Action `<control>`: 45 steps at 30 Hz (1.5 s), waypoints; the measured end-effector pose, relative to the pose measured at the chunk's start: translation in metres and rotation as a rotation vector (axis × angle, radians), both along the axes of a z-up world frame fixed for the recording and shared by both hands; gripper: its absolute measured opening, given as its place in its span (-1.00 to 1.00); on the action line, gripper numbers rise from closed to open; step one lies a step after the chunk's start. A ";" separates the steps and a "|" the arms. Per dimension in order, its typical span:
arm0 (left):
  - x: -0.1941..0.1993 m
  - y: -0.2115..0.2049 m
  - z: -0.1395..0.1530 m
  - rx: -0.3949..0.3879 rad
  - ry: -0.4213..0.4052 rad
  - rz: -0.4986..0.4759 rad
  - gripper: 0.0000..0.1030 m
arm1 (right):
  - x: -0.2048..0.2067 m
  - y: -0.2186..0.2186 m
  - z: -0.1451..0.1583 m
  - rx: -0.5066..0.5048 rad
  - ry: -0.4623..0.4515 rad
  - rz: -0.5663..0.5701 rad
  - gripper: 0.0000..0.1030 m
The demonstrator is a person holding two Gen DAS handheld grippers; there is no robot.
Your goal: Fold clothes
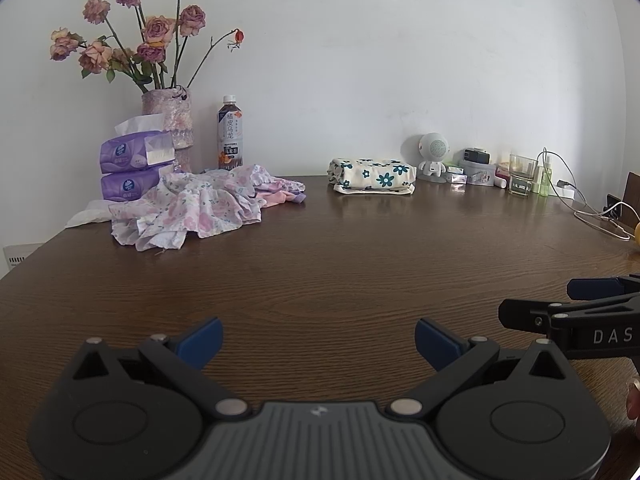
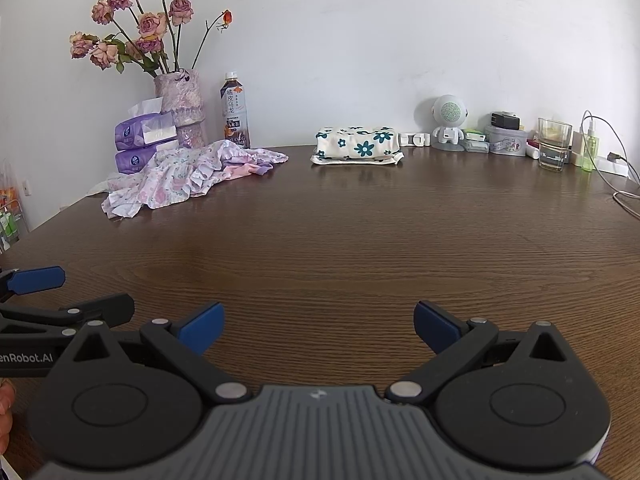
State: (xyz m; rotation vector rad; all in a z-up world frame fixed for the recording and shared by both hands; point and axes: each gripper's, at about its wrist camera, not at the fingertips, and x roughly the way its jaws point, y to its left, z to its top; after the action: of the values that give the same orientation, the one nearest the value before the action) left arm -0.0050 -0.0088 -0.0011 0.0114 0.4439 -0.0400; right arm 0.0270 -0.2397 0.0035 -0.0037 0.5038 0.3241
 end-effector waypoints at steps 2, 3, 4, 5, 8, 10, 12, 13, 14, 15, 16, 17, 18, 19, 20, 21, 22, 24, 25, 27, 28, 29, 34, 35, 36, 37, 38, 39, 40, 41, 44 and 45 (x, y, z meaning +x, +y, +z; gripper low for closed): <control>0.000 0.000 0.000 -0.001 -0.002 -0.006 0.99 | 0.000 0.000 0.000 -0.001 0.001 0.000 0.99; 0.000 0.000 0.000 -0.001 -0.001 -0.005 0.99 | 0.000 0.000 0.000 -0.001 0.001 0.000 0.99; 0.000 0.001 0.000 -0.001 -0.001 -0.004 0.99 | 0.000 0.000 0.000 0.000 0.002 0.000 0.99; 0.000 0.001 0.000 0.000 0.000 -0.004 0.99 | 0.001 0.000 0.000 0.000 0.002 0.001 0.99; 0.000 0.000 0.000 0.004 0.001 -0.002 0.99 | 0.001 0.000 0.000 0.000 0.005 0.004 0.99; 0.000 0.000 0.000 0.005 -0.001 -0.004 0.99 | 0.002 0.000 -0.001 -0.004 0.009 0.006 0.99; 0.000 0.001 0.000 0.001 0.001 -0.004 0.99 | 0.002 0.002 -0.001 -0.015 0.012 0.008 0.99; 0.001 0.001 0.000 -0.003 0.003 -0.004 0.99 | 0.002 0.003 -0.002 -0.020 0.014 0.010 0.99; 0.002 0.003 -0.001 -0.010 0.008 -0.005 0.99 | 0.003 0.004 -0.002 -0.025 0.017 0.016 0.99; 0.003 0.004 -0.001 -0.017 0.015 -0.007 0.99 | 0.003 0.006 -0.002 -0.029 0.021 0.022 0.99; 0.004 0.006 0.000 -0.027 0.022 -0.010 0.99 | 0.005 0.007 -0.002 -0.036 0.028 0.029 0.99; 0.006 0.008 0.000 -0.039 0.030 -0.014 0.99 | 0.006 0.008 -0.002 -0.042 0.035 0.036 0.99; 0.008 0.011 0.000 -0.050 0.037 -0.017 0.99 | 0.007 0.010 -0.002 -0.048 0.042 0.043 0.99; 0.009 0.013 0.001 -0.053 0.042 -0.018 0.99 | 0.008 0.012 -0.002 -0.051 0.041 0.051 0.99; 0.011 0.014 0.003 -0.044 0.043 -0.016 0.99 | 0.010 0.013 -0.001 -0.053 0.041 0.059 0.99; 0.013 0.016 0.005 -0.036 0.044 -0.013 0.99 | 0.011 0.015 0.000 -0.056 0.041 0.067 0.99; 0.015 0.018 0.008 -0.031 0.042 -0.011 0.99 | 0.013 0.017 0.002 -0.055 0.038 0.075 0.99; 0.019 0.024 0.018 -0.033 0.027 -0.009 0.99 | 0.019 0.021 0.008 -0.052 0.028 0.096 0.99; 0.022 0.027 0.023 -0.033 0.020 -0.009 0.99 | 0.022 0.024 0.012 -0.052 0.020 0.108 0.99; 0.030 0.033 0.033 -0.026 0.014 0.001 0.99 | 0.030 0.032 0.021 -0.056 0.008 0.132 0.99; 0.036 0.035 0.038 -0.020 0.013 0.008 0.99 | 0.035 0.036 0.025 -0.060 0.004 0.144 0.99; 0.041 0.038 0.044 -0.015 0.012 0.014 0.99 | 0.039 0.039 0.030 -0.064 0.000 0.156 0.99; 0.067 0.052 0.069 0.006 0.009 0.044 0.99 | 0.066 0.060 0.054 -0.058 -0.004 0.219 0.99; 0.073 0.056 0.073 -0.001 0.014 0.047 0.99 | 0.071 0.064 0.058 -0.054 -0.001 0.230 0.99; 0.080 0.060 0.077 -0.007 0.018 0.052 0.99 | 0.076 0.069 0.062 -0.053 0.001 0.240 0.99; 0.086 0.064 0.080 -0.010 0.021 0.060 0.99 | 0.082 0.073 0.065 -0.055 0.002 0.249 0.99; 0.092 0.069 0.083 -0.014 0.023 0.067 0.99 | 0.087 0.078 0.068 -0.060 0.000 0.254 0.99; 0.098 0.073 0.086 -0.016 0.025 0.075 0.99 | 0.092 0.082 0.071 -0.066 -0.001 0.258 0.99; 0.104 0.077 0.089 -0.015 0.025 0.084 0.99 | 0.098 0.086 0.073 -0.072 0.000 0.262 0.99; 0.109 0.080 0.092 -0.013 0.026 0.094 0.99 | 0.104 0.090 0.075 -0.072 0.004 0.264 0.99; 0.125 0.091 0.099 -0.007 0.027 0.115 0.99 | 0.124 0.101 0.082 -0.072 0.016 0.273 0.99; 0.130 0.095 0.101 -0.007 0.026 0.122 0.99 | 0.131 0.105 0.083 -0.073 0.019 0.273 0.99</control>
State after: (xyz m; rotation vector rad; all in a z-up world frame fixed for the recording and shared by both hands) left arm 0.1255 0.0864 0.0997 -0.0229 0.4699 0.0784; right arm 0.1577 -0.1351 0.0867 -0.1410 0.5350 0.5728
